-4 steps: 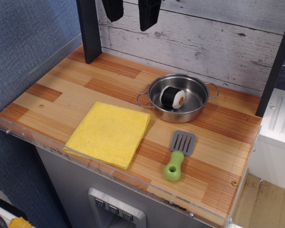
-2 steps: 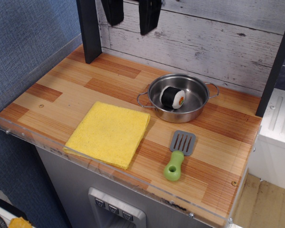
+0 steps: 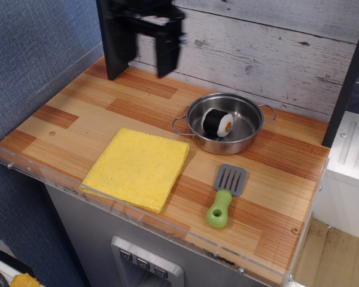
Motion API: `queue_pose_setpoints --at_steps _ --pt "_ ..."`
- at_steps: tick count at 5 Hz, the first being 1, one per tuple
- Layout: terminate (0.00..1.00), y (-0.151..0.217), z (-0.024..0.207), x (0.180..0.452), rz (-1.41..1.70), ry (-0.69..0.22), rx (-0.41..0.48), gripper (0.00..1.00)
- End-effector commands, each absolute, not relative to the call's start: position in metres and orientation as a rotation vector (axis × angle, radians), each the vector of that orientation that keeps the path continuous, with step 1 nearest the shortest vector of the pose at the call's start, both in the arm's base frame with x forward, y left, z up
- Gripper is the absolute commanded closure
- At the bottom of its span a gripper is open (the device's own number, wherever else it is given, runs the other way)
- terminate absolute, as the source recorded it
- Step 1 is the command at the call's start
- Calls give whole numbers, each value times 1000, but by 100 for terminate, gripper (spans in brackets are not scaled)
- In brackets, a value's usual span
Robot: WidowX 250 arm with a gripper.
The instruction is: Move the yellow towel to the left against the wall.
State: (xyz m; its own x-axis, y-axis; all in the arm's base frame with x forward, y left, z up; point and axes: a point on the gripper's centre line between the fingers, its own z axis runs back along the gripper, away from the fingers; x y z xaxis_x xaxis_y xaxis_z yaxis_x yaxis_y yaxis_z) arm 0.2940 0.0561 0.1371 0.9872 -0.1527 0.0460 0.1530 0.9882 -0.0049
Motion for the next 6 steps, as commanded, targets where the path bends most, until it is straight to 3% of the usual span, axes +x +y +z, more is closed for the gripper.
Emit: queue_pose_setpoints --at_steps 1,3,6 --pt "0 73 143 251 -116 -83 60 0" --pt "0 63 109 230 -68 -26 107 0" --pt "0 37 73 268 -74 -20 99 0"
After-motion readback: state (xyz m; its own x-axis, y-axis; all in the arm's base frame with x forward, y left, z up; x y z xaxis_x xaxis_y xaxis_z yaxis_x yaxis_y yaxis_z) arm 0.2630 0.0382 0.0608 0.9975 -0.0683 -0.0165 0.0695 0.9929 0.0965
